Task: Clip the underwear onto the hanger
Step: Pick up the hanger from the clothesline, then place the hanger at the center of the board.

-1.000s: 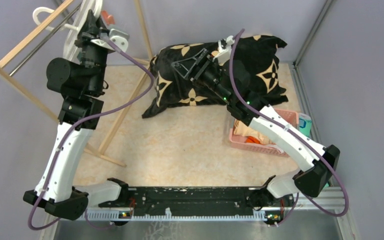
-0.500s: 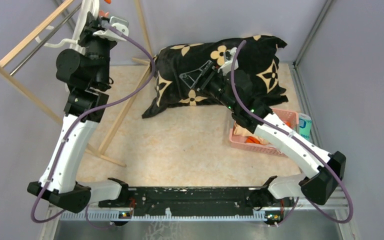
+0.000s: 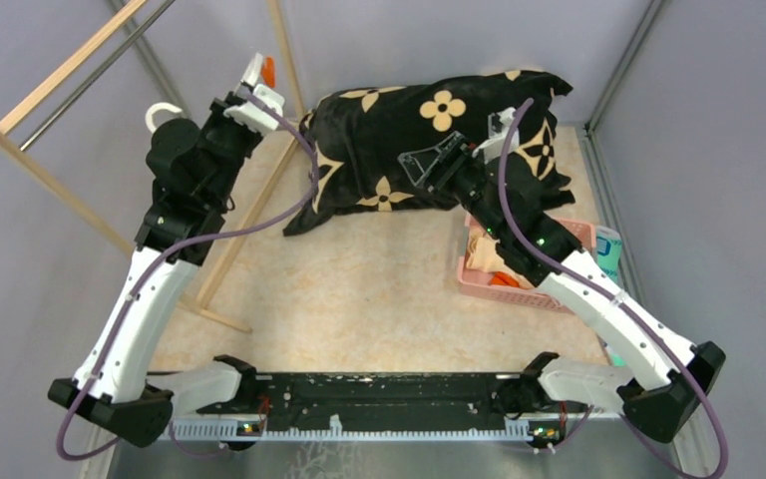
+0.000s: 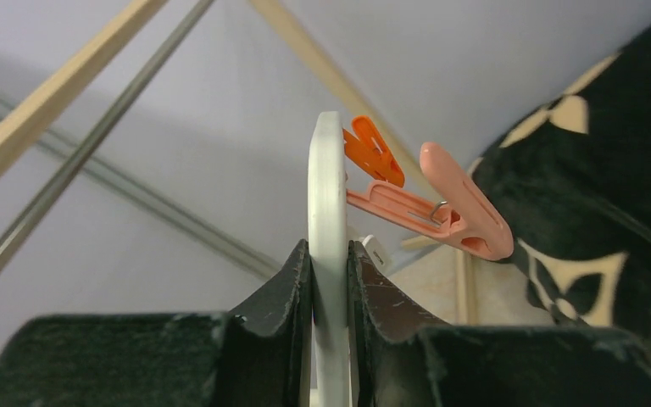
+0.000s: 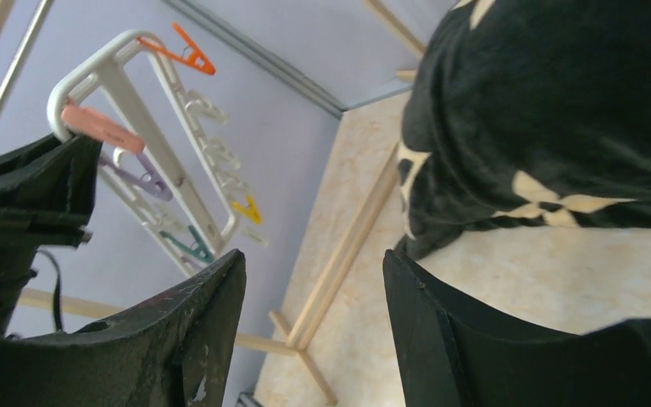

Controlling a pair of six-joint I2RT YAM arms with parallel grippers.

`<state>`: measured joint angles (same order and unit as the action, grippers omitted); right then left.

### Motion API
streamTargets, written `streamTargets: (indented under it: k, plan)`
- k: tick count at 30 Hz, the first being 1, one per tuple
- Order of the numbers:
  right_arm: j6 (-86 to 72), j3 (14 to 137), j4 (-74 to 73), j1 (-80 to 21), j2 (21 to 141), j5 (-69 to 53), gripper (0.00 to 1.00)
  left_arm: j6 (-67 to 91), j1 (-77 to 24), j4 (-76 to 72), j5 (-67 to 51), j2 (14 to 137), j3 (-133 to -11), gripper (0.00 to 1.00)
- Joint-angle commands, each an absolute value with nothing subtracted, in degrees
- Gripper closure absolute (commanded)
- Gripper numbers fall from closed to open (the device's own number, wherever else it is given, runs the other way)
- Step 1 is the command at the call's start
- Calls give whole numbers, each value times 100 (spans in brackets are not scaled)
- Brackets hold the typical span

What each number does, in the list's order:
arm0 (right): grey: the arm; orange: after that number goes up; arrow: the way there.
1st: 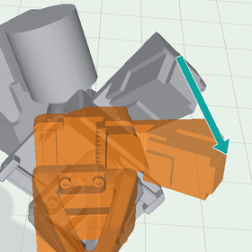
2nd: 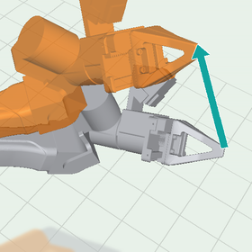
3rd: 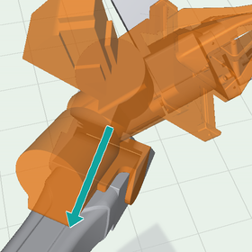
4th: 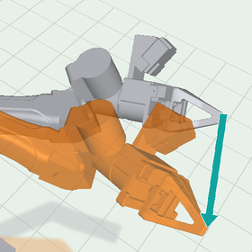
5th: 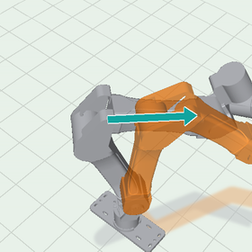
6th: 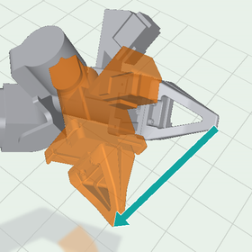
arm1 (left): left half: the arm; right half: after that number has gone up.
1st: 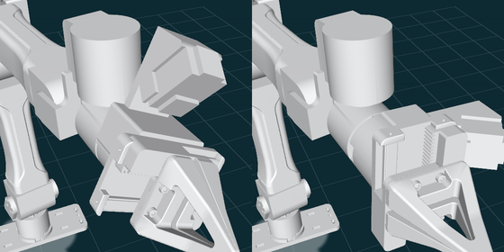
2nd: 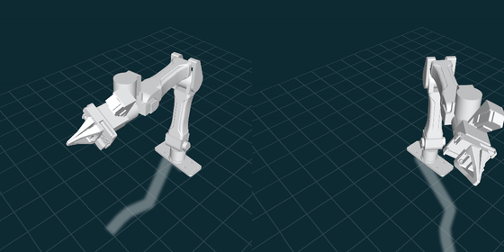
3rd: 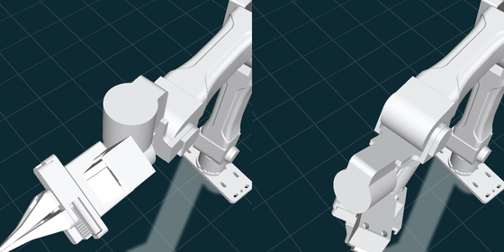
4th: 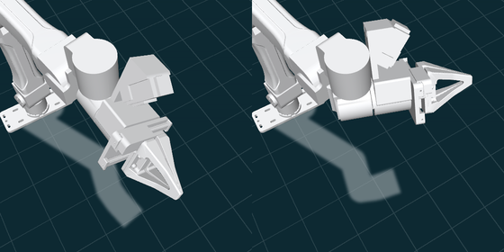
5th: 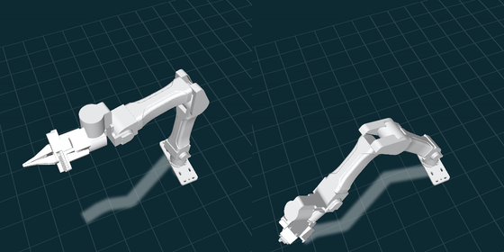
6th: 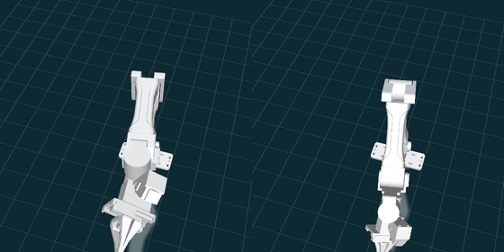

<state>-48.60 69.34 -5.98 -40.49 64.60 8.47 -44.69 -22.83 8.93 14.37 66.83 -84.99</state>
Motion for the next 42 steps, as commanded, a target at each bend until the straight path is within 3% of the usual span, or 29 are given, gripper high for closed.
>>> streamTargets:
  k: [1, 8, 19, 28, 35, 42]
  plan:
    - [-4311, 6799, -956, -3933, 5886, 1483, 39, -4373, -2687, 972, 414, 6067, -8152, 100]
    - [-3849, 6333, -1579, -3877, 5005, 2415, 36, -4659, -4688, 1233, 1855, 5974, -7167, 100]
    - [-2912, 5974, -2908, -3859, 4216, 3265, 36, -3872, -6395, 1941, 3124, 6707, -6668, 100]
    - [-3159, 5255, -3444, -3859, 3921, 2808, 35, -3895, -6297, 2033, 2191, 7345, -6310, 100]
    - [-3026, 4969, -3431, -3860, 4093, 2439, 34, -4293, -5445, 2109, 1273, 8025, -6397, 100]
    - [-3104, 4579, -3038, -3861, 4403, 1882, 33, -4858, -4910, 2289, 529, 8689, -7114, 90]
